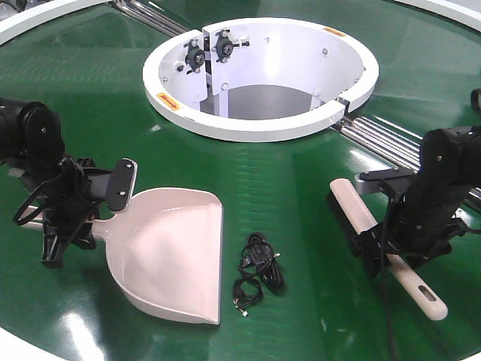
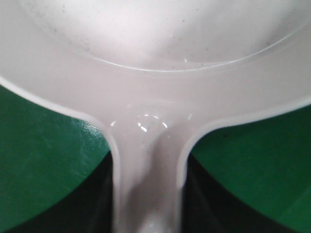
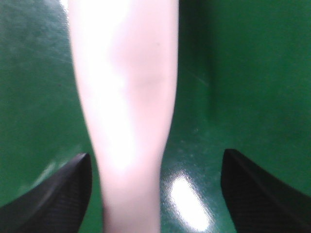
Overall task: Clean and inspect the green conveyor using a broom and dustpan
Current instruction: 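Reach the right gripper down and grasp the pink brush handle, then sweep the black cable into the dustpan with the held brush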
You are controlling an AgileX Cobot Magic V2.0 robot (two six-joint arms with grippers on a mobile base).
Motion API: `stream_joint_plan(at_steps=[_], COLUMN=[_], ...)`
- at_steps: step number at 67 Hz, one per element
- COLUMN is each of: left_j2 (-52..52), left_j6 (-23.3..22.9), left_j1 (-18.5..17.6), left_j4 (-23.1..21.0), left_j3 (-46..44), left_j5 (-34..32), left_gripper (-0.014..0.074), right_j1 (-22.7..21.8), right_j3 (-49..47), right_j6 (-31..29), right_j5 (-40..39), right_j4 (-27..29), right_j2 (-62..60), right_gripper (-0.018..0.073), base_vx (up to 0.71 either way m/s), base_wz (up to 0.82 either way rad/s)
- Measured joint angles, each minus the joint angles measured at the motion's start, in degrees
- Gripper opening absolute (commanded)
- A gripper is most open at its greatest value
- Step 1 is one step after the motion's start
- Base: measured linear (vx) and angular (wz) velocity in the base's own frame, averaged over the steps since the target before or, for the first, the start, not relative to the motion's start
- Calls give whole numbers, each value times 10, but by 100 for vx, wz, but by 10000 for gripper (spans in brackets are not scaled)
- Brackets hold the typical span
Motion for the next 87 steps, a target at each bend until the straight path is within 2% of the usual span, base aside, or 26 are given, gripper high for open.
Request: stream_joint_plan(at_steps=[9, 24, 43, 58, 65, 87], left_j2=[0, 0, 0, 0, 0, 0], left_j6=[0, 0, 0, 0, 0, 0], left_j1=[0, 0, 0, 0, 0, 0], left_j4=[0, 0, 0, 0, 0, 0], left_j3=[0, 0, 0, 0, 0, 0], left_j5=[0, 0, 0, 0, 0, 0], left_gripper=[-8, -8, -8, -8, -8, -8], right_j1=[0, 0, 0, 9, 43, 206], right_j3=[0, 0, 0, 2, 18, 44], right_j6=[0, 1, 2, 30, 59, 207], right_j5=[0, -10, -11, 33, 53, 77], right_j4=[0, 1, 10, 39, 37, 34], right_j2=[17, 23, -23, -83, -103, -91], right_gripper=[326, -12, -5, -5, -5, -5], base_vx=[0, 0, 0, 0, 0, 0], base_wz=[0, 0, 0, 0, 0, 0])
